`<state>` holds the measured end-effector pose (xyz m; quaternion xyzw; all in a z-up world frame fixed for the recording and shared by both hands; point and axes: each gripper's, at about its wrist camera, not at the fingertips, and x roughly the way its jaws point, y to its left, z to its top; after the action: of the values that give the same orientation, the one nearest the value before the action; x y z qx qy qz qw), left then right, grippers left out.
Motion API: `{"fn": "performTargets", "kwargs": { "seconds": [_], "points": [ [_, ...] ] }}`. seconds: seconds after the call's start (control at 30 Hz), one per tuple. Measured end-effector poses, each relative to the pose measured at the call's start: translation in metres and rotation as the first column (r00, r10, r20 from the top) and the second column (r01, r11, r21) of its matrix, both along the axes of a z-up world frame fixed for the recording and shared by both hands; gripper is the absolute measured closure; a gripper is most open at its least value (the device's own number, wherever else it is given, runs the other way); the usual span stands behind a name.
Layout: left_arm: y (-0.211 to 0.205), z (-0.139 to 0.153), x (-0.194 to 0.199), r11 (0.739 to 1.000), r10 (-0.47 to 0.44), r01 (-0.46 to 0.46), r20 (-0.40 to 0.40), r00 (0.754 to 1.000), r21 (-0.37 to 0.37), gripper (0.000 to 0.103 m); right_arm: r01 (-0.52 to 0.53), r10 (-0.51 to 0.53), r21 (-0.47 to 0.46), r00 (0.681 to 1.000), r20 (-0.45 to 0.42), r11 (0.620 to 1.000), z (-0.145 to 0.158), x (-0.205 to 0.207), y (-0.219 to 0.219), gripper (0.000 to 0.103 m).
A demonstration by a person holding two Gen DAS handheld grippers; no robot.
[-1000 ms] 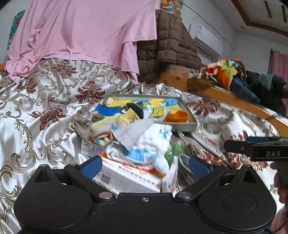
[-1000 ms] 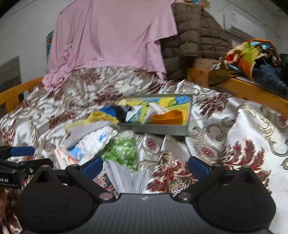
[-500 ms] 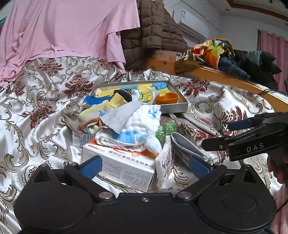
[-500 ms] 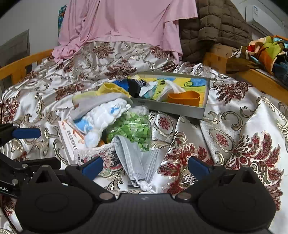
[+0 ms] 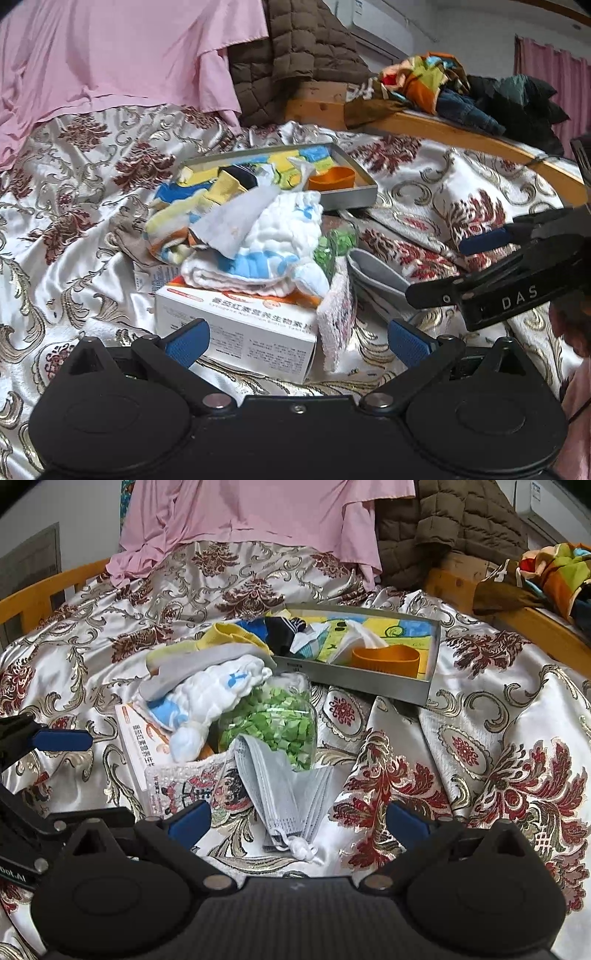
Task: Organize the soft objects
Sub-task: 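Move the left tool toward the white printed strip while the right tool approaches the grey face mask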
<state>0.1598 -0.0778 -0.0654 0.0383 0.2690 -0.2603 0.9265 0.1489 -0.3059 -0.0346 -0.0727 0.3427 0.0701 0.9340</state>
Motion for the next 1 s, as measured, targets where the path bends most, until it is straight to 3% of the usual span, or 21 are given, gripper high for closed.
{"fn": "performTargets", "kwargs": {
  "seconds": [0.53, 0.8, 1.0],
  "points": [
    [-0.015, -0.001, 0.010, 0.994, -0.093, 0.093, -0.001, 0.996, 0.052, 0.002, 0.005, -0.005, 0.001, 1.000, -0.029, 1.000, -0.006, 0.008, 0.001, 0.001],
    [-0.030, 0.001, 0.015, 0.970, -0.196, 0.194, -0.003, 0.981, 0.145, 0.010, -0.001, 0.002, 0.030, 0.999, -0.032, 1.000, -0.008, 0.013, 0.000, 0.015],
    [-0.040, 0.002, 0.019, 0.958, -0.236, 0.235, -0.017, 0.972, 0.162, 0.020, -0.036, 0.037, 0.029, 0.999, -0.035, 0.999, -0.011, 0.016, 0.006, 0.024]
  ]
}}
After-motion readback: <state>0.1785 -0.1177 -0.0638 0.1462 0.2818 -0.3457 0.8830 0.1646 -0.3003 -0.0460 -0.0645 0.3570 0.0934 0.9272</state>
